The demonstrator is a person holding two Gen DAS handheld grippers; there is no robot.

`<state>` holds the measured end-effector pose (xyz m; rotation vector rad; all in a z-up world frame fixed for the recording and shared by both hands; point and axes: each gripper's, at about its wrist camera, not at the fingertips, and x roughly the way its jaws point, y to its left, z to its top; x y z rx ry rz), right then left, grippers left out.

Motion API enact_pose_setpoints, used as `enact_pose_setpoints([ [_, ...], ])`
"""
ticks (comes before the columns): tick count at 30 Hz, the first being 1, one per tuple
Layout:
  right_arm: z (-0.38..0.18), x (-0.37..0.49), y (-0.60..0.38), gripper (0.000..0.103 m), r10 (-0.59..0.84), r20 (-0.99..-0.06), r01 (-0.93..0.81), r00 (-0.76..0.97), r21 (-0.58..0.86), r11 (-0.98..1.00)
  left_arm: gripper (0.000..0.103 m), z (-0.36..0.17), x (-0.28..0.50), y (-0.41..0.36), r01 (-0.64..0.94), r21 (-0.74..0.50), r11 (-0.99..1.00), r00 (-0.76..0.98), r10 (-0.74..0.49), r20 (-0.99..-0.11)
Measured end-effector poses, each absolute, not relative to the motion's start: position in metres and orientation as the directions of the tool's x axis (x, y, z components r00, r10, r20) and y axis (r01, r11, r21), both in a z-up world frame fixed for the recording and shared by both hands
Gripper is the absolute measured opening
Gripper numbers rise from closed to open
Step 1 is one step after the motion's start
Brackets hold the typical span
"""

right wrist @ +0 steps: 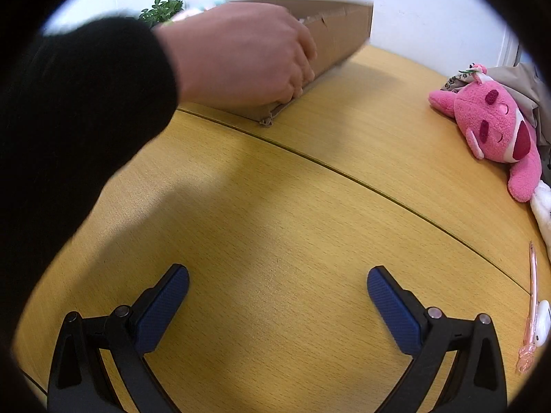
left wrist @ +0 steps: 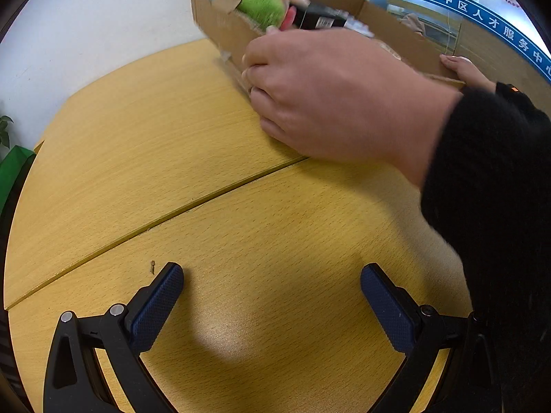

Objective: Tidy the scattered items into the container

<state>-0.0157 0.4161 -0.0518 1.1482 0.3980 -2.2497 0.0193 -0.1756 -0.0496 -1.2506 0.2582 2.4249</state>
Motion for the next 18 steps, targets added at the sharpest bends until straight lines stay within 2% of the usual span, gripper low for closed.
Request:
enact_pose_setpoints([
  [18, -0.0504, -0.0158, 0.4153, 0.103, -0.356, -0.811, 0.613, -0.465, -0.006, -0.790, 0.103, -0.0459, 0.0129, -0.1755, -0.427, -0.018, -0.904, -0.521, 0.262, -0.812],
])
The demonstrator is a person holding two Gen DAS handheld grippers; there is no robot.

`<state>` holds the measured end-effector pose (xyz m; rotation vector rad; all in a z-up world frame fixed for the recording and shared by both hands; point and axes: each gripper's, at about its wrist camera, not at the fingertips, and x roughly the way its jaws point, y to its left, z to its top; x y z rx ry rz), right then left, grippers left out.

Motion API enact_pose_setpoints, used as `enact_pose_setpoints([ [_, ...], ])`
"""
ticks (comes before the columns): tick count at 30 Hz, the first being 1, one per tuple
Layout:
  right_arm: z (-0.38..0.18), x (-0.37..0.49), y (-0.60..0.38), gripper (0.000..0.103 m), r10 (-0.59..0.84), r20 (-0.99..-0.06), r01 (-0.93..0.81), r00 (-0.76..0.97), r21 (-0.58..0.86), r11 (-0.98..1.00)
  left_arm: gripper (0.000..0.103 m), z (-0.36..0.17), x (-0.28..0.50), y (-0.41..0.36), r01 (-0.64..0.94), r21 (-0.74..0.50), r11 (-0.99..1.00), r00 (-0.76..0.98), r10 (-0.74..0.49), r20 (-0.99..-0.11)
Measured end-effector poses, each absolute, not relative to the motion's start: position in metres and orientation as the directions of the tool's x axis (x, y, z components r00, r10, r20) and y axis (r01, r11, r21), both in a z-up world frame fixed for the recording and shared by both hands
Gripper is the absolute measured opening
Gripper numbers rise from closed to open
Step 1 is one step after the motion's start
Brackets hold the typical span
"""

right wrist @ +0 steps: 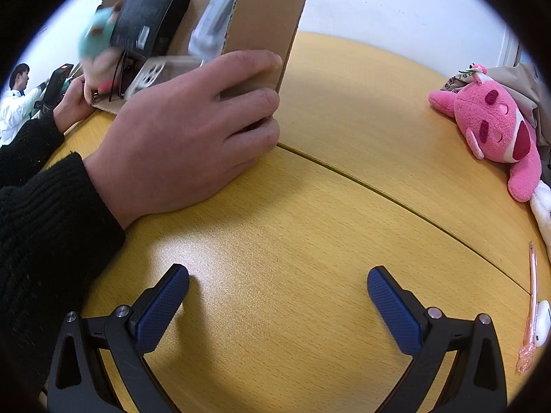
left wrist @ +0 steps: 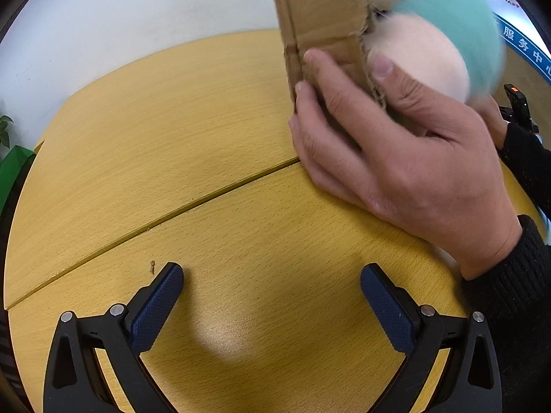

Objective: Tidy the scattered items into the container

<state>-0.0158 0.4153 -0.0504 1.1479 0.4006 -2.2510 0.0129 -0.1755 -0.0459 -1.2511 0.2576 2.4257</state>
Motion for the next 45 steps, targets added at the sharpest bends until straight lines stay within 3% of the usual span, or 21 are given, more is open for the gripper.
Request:
enact_pose_setpoints([
  [45, -0.051, -0.020, 0.416, 0.103, -0.355, -0.809, 0.612, -0.468, -0.007, -0.791, 0.103, -0.031, -0.009, -0.175, -0.424, -0.017, -0.905, -0.523, 0.260, -0.811],
])
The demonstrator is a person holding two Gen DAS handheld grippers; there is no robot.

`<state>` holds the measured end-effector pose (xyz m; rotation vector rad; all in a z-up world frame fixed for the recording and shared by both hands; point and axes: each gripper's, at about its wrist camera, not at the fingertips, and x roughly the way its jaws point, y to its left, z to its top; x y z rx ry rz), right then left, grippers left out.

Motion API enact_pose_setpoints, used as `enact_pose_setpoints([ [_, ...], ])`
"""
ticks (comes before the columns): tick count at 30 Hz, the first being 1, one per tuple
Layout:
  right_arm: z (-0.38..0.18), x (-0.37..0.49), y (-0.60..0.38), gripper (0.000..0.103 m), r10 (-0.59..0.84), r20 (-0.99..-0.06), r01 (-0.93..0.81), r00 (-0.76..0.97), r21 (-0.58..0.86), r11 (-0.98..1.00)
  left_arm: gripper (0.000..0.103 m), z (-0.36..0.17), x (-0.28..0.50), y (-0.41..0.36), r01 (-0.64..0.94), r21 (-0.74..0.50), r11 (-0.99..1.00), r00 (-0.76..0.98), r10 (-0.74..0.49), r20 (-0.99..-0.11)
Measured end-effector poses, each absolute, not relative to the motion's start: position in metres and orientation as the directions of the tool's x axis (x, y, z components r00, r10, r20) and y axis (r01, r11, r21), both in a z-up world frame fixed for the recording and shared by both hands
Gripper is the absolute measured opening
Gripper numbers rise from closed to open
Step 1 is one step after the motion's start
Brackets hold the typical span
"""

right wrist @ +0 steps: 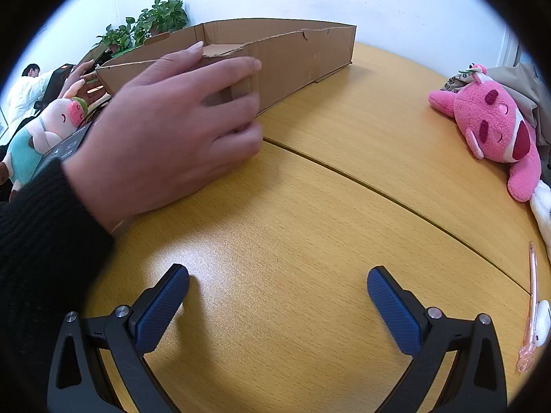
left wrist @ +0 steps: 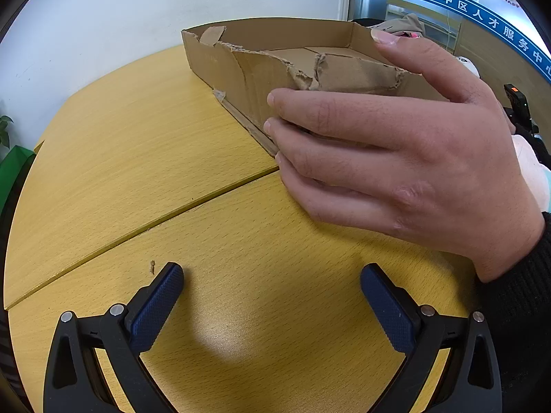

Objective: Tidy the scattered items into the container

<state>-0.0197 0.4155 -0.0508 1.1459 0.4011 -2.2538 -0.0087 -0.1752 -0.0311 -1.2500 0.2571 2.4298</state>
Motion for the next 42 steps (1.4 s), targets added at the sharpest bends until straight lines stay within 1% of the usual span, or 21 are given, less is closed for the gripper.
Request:
enact_pose_setpoints([
  [32, -0.051, -0.022, 0.414, 0.103, -0.348, -0.810, 0.601, -0.473, -0.008, -0.799, 0.103, -0.033, -0.004, -0.176, -0.423, -0.017, -0.906, -0.525, 0.260, -0.810],
  [37, -0.050, -0.025, 0.407, 0.103, -0.300, -0.809, 0.519, -0.505, -0.007, -0.855, 0.103, -0.037, 0.004, -0.190, -0.423, -0.018, -0.906, -0.525, 0.261, -0.810],
  [42, -0.051, -0.013, 0.400, 0.103, -0.207, -0.808, 0.361, -0.552, -0.008, -0.932, 0.103, -0.037, 0.004, -0.190, -0.420, -0.020, -0.907, -0.525, 0.262, -0.810],
])
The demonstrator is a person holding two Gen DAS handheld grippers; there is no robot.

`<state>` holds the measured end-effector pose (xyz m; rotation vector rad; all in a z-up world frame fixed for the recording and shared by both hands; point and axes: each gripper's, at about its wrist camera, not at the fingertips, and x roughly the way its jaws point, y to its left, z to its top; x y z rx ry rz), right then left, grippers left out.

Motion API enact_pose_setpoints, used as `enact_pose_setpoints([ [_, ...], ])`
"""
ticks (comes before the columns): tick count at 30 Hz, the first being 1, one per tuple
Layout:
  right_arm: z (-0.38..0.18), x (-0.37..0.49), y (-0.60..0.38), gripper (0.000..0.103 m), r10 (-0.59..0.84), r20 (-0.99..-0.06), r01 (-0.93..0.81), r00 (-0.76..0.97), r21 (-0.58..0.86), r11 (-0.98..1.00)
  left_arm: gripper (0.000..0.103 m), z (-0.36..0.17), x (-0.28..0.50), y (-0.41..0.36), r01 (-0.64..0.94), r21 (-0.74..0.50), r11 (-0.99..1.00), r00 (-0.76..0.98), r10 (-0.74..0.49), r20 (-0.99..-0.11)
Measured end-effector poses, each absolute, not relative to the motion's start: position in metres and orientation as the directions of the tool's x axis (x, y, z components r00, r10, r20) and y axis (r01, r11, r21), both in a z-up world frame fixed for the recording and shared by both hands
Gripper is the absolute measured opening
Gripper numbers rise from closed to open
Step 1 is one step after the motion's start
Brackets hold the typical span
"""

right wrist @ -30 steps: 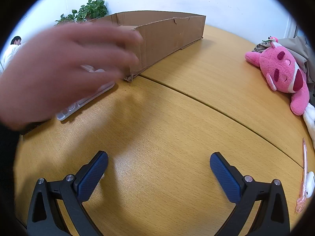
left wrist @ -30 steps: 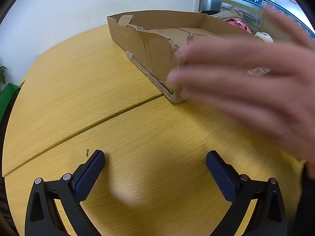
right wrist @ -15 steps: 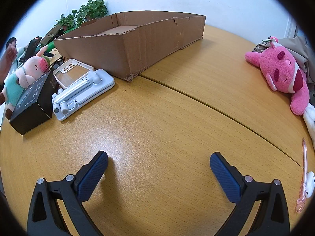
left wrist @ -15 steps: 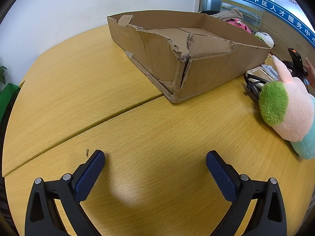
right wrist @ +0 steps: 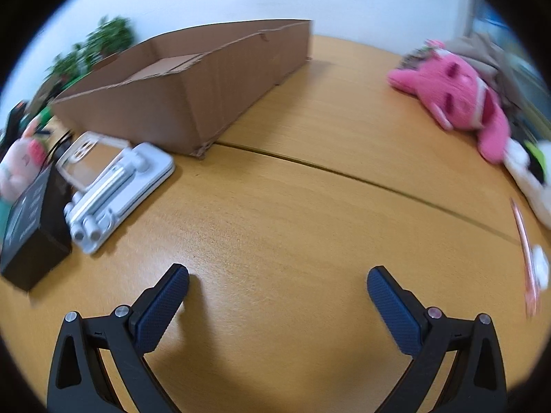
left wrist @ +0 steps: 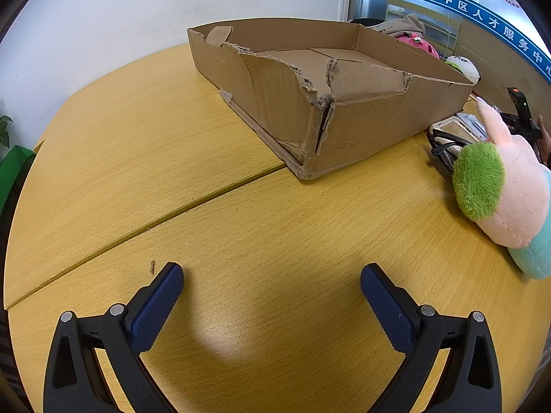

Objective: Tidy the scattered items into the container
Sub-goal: 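Move the left gripper toward the pink-and-teal pig plush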

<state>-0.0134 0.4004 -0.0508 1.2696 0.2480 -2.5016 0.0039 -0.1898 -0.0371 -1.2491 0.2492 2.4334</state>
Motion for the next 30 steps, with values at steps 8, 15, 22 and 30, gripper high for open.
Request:
enact_pose_setpoints([
  [8, -0.051, 0.011, 0.392, 0.103, -0.120, -0.807, 0.217, -0.578, -0.010, -0.976, 0.103, -0.038, 0.021, -0.189, -0.270, -0.017, -0.963, -0.562, 0.172, -0.809],
  [15, -0.051, 0.023, 0.384, 0.103, -0.092, -0.809, 0.167, -0.581, -0.008, -0.986, 0.103, -0.043, 0.039, -0.177, -0.086, -0.015, -0.996, -0.543, 0.060, -0.838],
  [22, -0.051, 0.030, 0.376, 0.103, -0.058, -0.815, 0.108, -0.577, -0.005, -0.994, 0.103, -0.043, 0.066, -0.164, 0.043, -0.013, -0.999, -0.572, -0.014, -0.820],
  [30, -0.050, 0.034, 0.368, 0.102, -0.081, -0.816, 0.161, -0.572, -0.015, -0.987, 0.103, -0.031, 0.073, -0.155, 0.108, -0.078, -0.991, -0.544, 0.006, -0.839],
])
